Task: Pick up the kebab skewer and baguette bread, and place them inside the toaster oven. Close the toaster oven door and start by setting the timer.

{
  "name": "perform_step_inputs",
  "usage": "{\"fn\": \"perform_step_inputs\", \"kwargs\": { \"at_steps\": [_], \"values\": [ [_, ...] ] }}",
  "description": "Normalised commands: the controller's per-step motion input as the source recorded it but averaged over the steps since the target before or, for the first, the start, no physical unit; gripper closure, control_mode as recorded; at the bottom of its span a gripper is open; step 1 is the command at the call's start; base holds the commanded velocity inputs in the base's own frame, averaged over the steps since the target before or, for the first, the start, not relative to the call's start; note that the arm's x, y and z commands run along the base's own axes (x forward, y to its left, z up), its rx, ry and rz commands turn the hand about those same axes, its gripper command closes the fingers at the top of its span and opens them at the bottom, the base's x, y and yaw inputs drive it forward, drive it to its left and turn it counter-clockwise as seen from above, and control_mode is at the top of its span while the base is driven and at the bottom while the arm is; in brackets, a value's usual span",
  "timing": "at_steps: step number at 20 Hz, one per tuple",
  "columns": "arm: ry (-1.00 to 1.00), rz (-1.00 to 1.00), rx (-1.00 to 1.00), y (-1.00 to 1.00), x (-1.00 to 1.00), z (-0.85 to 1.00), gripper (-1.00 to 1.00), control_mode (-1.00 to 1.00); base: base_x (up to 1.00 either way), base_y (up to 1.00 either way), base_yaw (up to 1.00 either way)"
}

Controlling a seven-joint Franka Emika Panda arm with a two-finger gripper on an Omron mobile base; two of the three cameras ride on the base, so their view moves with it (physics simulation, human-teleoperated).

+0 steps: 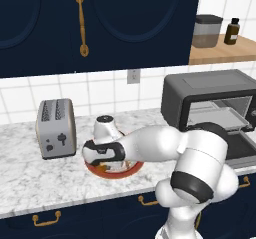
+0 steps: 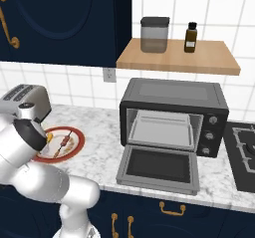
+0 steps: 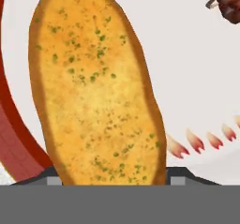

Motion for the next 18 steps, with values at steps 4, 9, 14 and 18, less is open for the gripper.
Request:
{"fn": "perform_step_inputs", "kwargs": {
  "at_steps": [4, 9, 14, 18],
  "values": [
    [0.00, 0.01, 0.00, -0.24, -0.31, 0.85, 1.00, -1.00, 0.00, 0.00, 0.00],
    [0.00, 0.11, 0.00, -0.66, -0.36, 0.72, 1.00, -1.00, 0.00, 0.00, 0.00],
    [0.04, 0.12, 0.00, -0.88, -0.23, 0.64, 1.00, -1.00, 0.00, 0.00, 0.00],
    [0.04, 0.12, -0.03, -1.00, -0.09, 0.44, 1.00, -1.00, 0.00, 0.00, 0.00]
  ]
}}
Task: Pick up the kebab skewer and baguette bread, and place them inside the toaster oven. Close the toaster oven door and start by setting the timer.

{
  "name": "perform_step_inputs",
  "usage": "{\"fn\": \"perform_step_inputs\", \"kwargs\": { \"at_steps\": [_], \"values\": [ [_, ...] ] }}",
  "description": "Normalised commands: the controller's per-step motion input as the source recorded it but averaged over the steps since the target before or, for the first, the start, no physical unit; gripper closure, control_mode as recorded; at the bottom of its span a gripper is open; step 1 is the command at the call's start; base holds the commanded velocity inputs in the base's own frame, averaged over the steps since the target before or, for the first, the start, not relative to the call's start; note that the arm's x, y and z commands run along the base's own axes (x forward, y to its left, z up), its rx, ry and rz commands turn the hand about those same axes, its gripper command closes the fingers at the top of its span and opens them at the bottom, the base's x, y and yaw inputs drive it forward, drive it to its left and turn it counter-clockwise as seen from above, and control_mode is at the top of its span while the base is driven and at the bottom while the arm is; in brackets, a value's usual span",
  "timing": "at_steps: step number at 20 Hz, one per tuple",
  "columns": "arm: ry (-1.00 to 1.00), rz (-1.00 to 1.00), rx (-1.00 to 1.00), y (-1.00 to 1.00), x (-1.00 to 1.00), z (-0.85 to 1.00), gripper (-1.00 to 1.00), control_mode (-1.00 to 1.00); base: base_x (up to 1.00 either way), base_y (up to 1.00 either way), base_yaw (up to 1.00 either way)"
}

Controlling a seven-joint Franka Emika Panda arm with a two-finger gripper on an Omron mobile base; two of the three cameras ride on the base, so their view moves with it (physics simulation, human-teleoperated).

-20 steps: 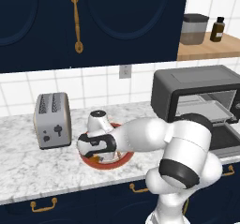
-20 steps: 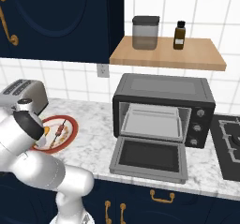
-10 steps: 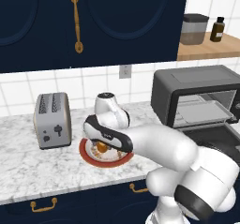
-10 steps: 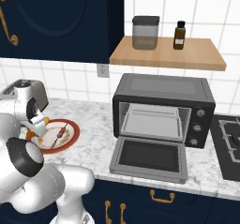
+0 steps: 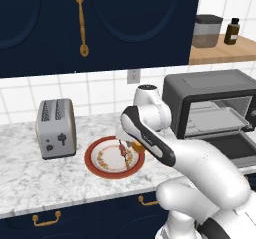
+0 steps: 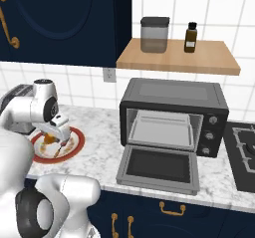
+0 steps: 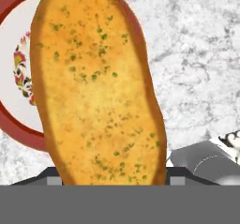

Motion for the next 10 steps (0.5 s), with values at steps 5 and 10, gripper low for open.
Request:
{"fn": "perform_step_inputs", "kwargs": {
  "at_steps": [5, 10],
  "values": [
    [0.02, 0.15, -0.04, -1.00, 0.00, 0.18, 1.00, -1.00, 0.00, 0.00, 0.00],
    [-0.04, 0.22, -0.14, -0.95, -0.28, -0.01, 1.00, -1.00, 0.00, 0.00, 0.00]
  ]
}}
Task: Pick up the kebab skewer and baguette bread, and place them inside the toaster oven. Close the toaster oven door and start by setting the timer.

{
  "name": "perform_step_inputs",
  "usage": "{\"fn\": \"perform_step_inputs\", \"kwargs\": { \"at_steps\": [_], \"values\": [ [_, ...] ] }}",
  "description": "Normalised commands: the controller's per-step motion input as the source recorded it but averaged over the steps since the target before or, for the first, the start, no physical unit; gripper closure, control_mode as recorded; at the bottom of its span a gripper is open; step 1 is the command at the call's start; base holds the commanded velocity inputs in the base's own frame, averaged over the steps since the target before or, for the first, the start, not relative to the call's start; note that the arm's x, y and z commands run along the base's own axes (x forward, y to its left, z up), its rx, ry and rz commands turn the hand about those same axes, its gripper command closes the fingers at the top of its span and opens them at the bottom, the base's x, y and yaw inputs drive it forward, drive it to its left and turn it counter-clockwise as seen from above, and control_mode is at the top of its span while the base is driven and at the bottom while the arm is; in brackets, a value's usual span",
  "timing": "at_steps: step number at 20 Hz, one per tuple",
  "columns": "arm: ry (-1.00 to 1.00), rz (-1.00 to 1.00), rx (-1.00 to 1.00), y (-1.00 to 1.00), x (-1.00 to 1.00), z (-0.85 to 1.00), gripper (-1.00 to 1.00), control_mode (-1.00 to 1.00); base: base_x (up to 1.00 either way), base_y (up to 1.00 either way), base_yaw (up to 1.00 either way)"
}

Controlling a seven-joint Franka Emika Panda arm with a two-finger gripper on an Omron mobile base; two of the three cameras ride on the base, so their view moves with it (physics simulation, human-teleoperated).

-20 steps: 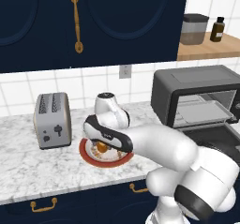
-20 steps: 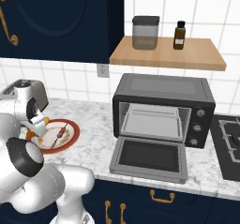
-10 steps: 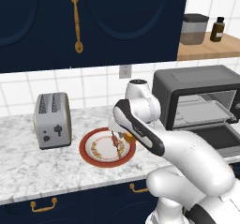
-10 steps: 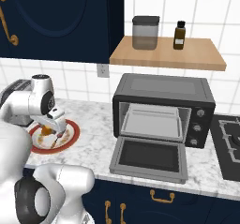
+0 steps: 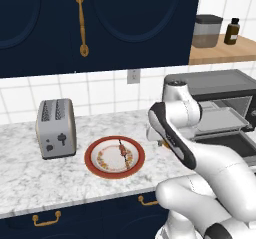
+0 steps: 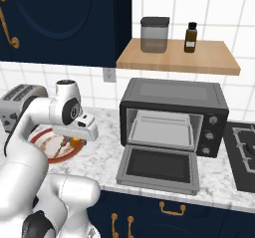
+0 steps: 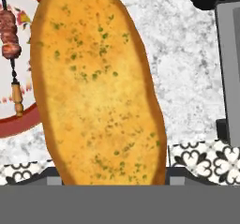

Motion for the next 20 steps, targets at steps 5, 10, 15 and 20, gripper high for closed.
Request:
{"fn": "perform_step_inputs", "kwargs": {
  "at_steps": [5, 10, 15, 20],
  "values": [
    [0.00, 0.12, -0.08, -0.99, 0.00, 0.14, 1.00, -1.00, 0.00, 0.00, 0.00],
    [0.01, 0.08, 0.00, -0.99, 0.06, 0.04, 1.00, -1.00, 0.00, 0.00, 0.00],
    [0.00, 0.00, 0.02, -0.91, 0.48, 0.00, 1.00, -1.00, 0.00, 0.00, 0.00],
    [0.00, 0.00, 0.01, -0.71, 0.40, 0.02, 1.00, -1.00, 0.00, 0.00, 0.00]
  ]
}}
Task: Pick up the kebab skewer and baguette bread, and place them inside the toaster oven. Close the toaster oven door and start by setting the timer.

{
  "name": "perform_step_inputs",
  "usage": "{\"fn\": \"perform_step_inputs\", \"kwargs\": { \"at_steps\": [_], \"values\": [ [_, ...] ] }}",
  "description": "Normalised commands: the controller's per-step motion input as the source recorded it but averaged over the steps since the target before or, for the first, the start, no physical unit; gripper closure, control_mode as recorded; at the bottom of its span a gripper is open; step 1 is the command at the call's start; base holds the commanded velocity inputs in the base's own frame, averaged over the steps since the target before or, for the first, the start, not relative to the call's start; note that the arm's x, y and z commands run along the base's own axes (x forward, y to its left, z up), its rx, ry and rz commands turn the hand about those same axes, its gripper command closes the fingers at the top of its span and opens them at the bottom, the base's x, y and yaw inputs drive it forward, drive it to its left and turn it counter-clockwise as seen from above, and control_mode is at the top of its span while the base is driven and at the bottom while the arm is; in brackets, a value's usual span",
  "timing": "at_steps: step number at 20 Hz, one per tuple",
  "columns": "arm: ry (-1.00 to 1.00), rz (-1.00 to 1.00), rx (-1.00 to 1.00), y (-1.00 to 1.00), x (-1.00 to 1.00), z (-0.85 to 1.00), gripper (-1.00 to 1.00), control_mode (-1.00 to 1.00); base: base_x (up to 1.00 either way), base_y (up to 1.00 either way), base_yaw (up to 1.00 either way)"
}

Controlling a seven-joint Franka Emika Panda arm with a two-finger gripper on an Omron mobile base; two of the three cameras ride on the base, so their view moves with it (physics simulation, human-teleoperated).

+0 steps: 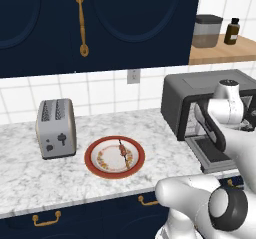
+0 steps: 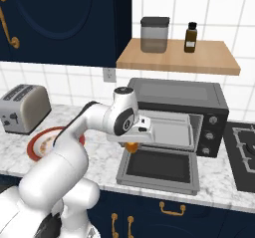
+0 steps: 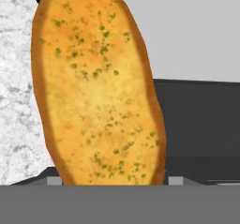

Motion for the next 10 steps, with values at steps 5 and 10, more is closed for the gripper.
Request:
{"fn": "perform_step_inputs", "kwargs": {
  "at_steps": [5, 10],
  "values": [
    [0.00, 0.00, 0.00, -0.48, 0.11, 0.10, 1.00, -1.00, 0.00, 0.00, 0.00],
    [-0.06, 0.00, 0.00, -0.13, 0.11, -0.02, 1.00, -1.00, 0.00, 0.00, 0.00]
  ]
}}
